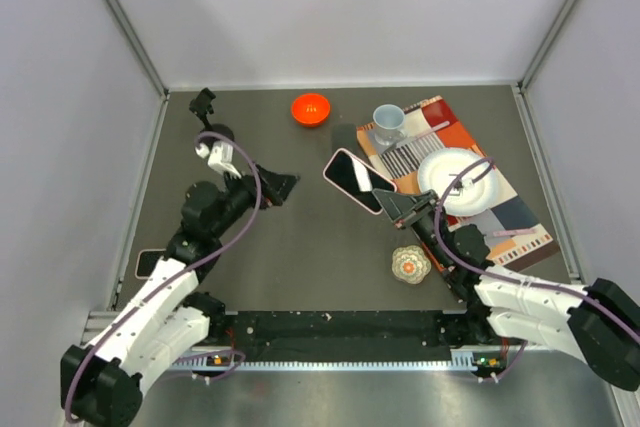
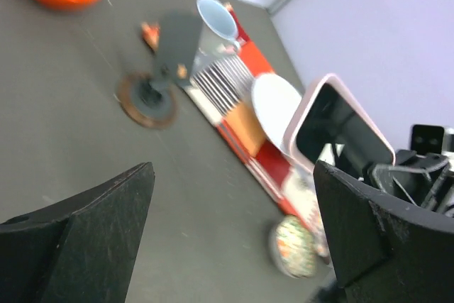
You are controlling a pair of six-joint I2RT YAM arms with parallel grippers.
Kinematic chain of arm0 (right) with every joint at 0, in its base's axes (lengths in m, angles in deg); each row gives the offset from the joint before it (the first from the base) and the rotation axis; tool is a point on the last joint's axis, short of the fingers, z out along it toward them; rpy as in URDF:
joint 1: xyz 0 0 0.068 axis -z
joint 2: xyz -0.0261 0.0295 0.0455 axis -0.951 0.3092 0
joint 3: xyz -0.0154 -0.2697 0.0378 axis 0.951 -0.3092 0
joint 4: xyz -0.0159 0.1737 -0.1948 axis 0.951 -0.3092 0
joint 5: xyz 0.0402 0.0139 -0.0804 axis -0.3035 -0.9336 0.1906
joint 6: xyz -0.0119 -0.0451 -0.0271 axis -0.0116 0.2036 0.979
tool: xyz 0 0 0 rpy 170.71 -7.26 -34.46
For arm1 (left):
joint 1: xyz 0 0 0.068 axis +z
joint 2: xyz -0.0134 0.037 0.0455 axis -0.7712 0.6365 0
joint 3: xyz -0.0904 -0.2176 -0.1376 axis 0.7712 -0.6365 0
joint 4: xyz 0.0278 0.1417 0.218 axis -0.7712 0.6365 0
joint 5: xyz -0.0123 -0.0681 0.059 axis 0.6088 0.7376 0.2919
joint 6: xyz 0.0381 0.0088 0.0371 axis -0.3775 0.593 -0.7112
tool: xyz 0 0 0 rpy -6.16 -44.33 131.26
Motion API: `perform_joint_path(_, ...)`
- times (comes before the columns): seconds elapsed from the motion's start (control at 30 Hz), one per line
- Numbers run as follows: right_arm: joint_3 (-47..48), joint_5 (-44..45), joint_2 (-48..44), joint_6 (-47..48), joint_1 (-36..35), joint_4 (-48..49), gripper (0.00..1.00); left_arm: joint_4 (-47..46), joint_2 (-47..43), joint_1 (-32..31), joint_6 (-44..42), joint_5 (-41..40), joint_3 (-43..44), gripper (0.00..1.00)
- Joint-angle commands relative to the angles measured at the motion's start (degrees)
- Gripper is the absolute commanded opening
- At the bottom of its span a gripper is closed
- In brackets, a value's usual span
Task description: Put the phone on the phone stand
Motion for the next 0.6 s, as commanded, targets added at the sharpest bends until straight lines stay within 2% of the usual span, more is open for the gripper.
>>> perform_joint_path(0.0,0.3,4.6,4.0,-1.5,-0.4,27.2,0.0,-30.7,-2.3,-1.9,31.4,2.0,-15.2,0.99)
perform_joint_path(0.03,0.3,4.5,4.9,-2.2,-0.5,28.6,0.0,-37.6,-1.9,-2.5,31.9,1.1,-16.4,0.99)
perform_joint_path(0.27,1.9,4.2,10.5,-6.0,-2.3,33.3,0.0,-49.9,6.2,-12.9,24.8,-3.9,-16.7,0.98)
perform_joint_path(0.37,1.8,3.9,10.6,-7.3,-2.8,34.0,0.0,-57.8,10.8,-13.8,26.9,-3.4,-18.0,0.95)
perform_joint_path(0.57,0.0,6.4,5.6,-7.3,-3.9,32.8,0.0,-64.1,14.9,-16.6,27.4,-4.5,-19.0,0.87)
